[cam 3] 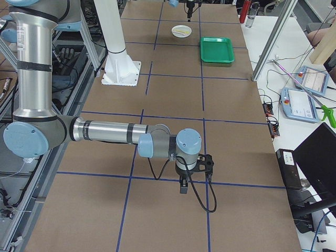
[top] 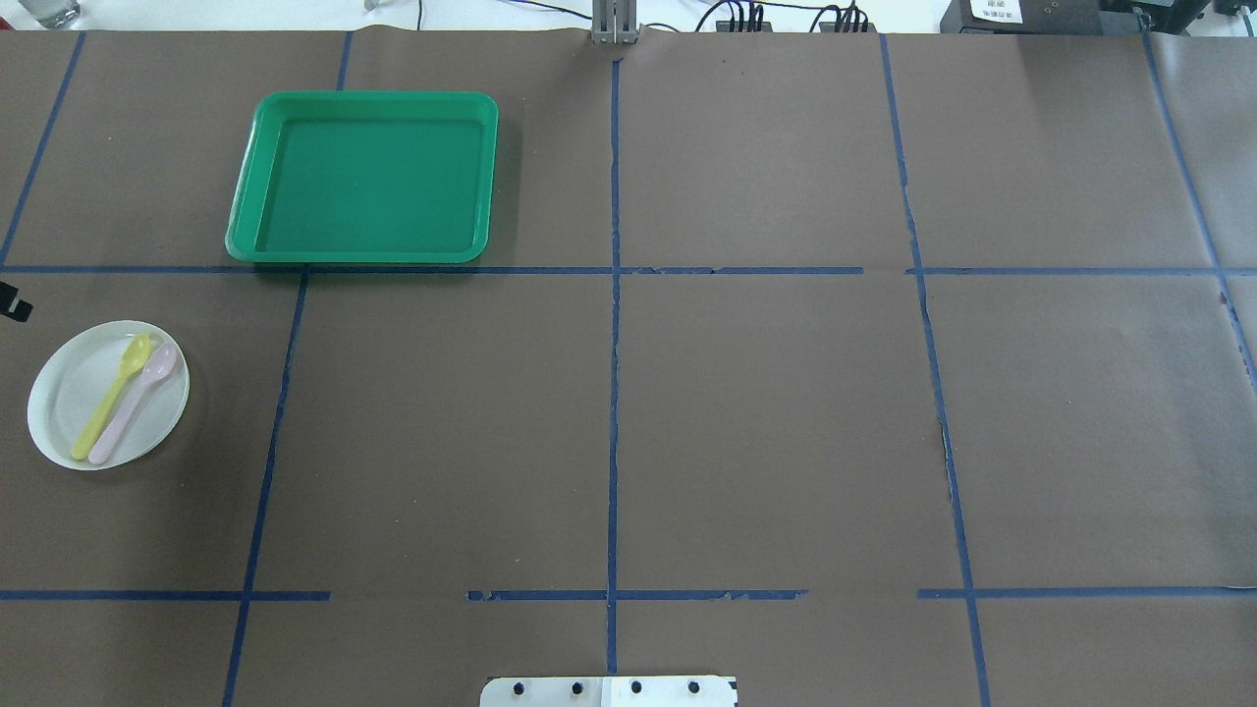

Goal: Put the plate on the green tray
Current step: 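Lower the left gripper to the white plate's rim and grasp it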

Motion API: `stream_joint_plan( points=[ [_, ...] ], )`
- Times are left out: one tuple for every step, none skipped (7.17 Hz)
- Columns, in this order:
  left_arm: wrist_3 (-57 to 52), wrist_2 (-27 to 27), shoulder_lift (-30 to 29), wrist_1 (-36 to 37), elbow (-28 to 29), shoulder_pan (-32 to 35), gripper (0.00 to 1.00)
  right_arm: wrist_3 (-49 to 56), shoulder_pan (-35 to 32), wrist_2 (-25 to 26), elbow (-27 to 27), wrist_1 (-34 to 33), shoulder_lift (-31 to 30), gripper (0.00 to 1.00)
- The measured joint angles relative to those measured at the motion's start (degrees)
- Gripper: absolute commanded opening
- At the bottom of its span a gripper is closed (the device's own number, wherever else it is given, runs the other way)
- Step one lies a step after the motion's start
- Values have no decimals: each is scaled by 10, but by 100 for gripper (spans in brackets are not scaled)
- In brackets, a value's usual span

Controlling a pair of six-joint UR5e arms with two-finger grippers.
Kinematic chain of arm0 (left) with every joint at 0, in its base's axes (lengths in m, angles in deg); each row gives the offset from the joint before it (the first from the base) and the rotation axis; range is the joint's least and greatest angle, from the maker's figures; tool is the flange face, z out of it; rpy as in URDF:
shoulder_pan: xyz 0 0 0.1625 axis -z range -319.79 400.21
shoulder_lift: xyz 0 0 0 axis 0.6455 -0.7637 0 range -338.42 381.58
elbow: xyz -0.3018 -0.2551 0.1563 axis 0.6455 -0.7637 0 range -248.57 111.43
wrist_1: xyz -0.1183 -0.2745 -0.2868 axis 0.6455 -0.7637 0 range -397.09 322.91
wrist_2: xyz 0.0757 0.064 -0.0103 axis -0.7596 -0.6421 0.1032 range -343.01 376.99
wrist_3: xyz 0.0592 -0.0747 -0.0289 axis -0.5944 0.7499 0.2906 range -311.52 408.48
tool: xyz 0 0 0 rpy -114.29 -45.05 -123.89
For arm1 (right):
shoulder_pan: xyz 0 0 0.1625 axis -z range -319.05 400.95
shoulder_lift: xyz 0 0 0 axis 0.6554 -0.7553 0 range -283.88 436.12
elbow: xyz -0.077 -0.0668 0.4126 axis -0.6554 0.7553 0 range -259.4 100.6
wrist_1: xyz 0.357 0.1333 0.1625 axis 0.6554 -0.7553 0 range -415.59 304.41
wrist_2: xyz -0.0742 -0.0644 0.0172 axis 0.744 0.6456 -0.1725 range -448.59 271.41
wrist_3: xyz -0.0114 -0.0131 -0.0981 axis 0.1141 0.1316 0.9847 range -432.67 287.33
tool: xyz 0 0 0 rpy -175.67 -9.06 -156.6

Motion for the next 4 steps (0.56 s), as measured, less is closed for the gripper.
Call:
stream_joint_plan(
  points=[
    [6, -6, -3, -7, 12, -15, 100, 0, 0, 0, 0, 0, 0, 100],
    [7, -8, -9, -19, 29, -25, 96, 0, 0, -1, 0, 0, 0, 100],
    [7, -8, -12, -30, 41, -31, 87, 0, 0, -1, 0, 0, 0, 100],
    [7, -9, -13, -35, 47, -35, 76, 0, 0, 0, 0, 0, 0, 100]
  ],
)
